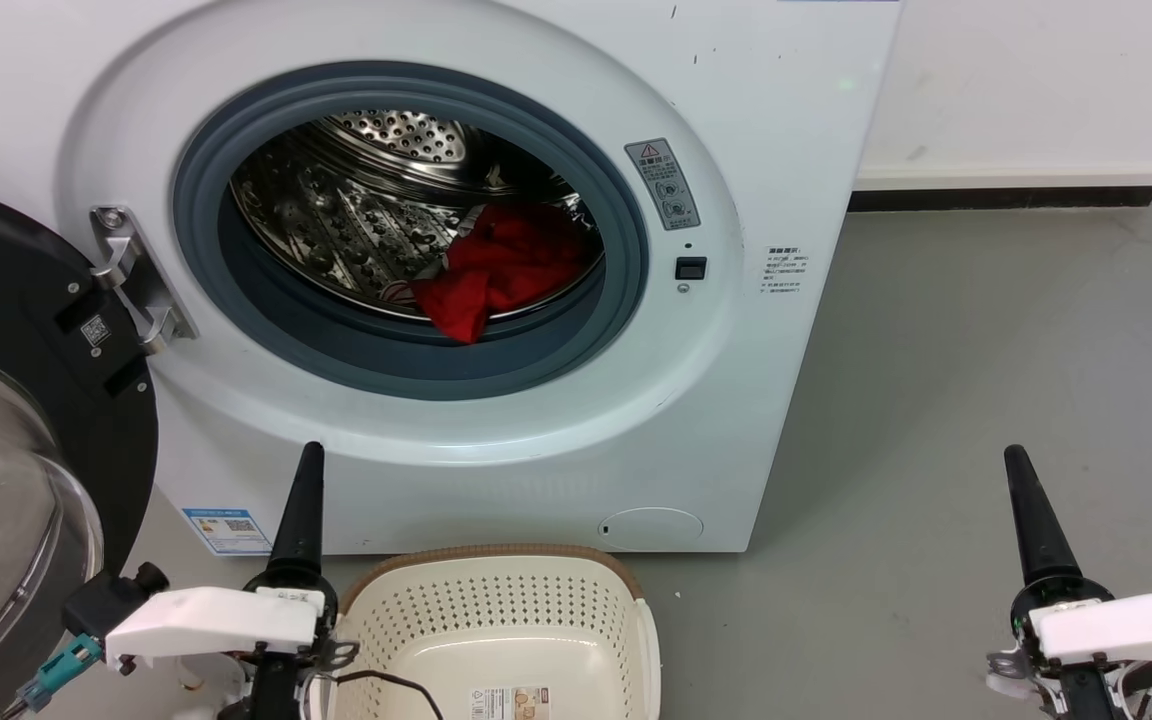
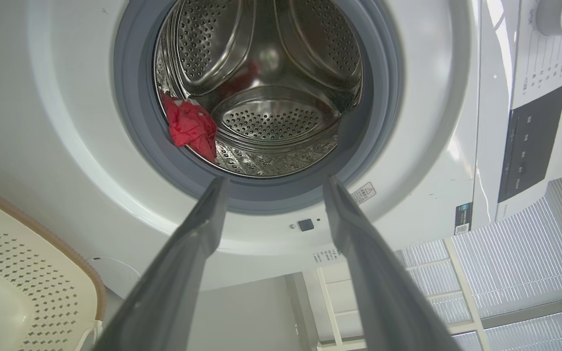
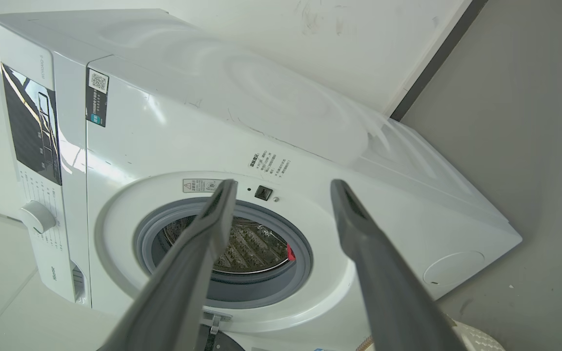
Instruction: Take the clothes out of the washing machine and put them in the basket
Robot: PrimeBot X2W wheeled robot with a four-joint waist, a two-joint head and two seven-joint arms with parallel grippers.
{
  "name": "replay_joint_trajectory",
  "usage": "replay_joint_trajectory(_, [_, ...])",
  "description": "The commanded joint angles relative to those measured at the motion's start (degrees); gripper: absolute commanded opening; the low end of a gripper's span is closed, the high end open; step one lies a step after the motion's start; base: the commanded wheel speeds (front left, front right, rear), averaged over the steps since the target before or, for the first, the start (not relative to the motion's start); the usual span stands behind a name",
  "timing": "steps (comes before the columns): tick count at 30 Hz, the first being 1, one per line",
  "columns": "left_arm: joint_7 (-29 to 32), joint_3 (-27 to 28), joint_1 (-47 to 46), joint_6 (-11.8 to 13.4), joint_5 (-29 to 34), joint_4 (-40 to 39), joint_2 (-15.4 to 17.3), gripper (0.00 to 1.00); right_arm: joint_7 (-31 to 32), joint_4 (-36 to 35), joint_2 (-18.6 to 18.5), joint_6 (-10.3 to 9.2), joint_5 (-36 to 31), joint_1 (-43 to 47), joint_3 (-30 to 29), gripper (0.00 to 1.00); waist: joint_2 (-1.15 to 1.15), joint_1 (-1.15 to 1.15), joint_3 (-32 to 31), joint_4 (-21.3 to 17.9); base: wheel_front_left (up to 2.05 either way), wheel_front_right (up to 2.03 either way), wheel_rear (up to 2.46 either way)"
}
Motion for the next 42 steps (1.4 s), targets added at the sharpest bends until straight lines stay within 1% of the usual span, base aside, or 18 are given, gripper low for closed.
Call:
replay_joint_trajectory(1, [-0.6,-0.6,-1.4,0.3,2.6,-1.3,0.1,1.00,-0.6,-1.6,0.0,0.01,-2.8,0.1,0.1,1.00,0.00,0.00,0.0,0.0,0.00,0.00,0.00])
replay_joint_trajectory(10, [-2.5,-3.3,-1.1,3.7,14.0,-3.4,0.1,1.00,-2.5,-3.8,0.0,0.01,-16.7,1.2,1.1,1.00,0.00,0.00,0.0,0.4,0.00,0.00,0.00])
replay_joint_trajectory(16, [-3.6,-4.8,-1.1,4.9,20.6,-4.0,0.1,1.00,-3.6,-4.8,0.0,0.01,-24.0,1.7,1.6,1.00,0.00,0.00,0.0,0.6,0.00,0.00,0.00])
replay_joint_trajectory(22, [-4.7,-6.0,-1.1,5.7,26.4,-3.9,0.1,1.00,-4.6,-5.2,0.0,0.01,-29.6,2.3,1.9,1.00,0.00,0.00,0.0,0.9,0.00,0.00,0.00])
replay_joint_trajectory(23, [-5.4,-6.6,-1.2,6.3,30.2,-3.7,0.1,1.00,-4.8,-5.7,0.0,0.01,-32.8,2.6,2.0,1.00,0.00,0.00,0.0,1.0,0.00,0.00,0.00])
replay_joint_trajectory(31, [-6.7,-7.4,-1.4,7.0,37.5,-3.1,0.1,1.00,-4.5,-6.6,0.0,0.01,-39.0,3.4,1.7,1.00,0.00,0.00,0.0,1.1,0.00,0.00,0.00])
replay_joint_trajectory(42, [-8.3,-8.2,-2.0,7.5,45.6,-2.0,0.1,1.00,-4.2,-7.4,0.0,0.00,-46.2,4.2,1.4,1.00,0.00,0.00,0.0,1.3,0.00,0.00,0.00])
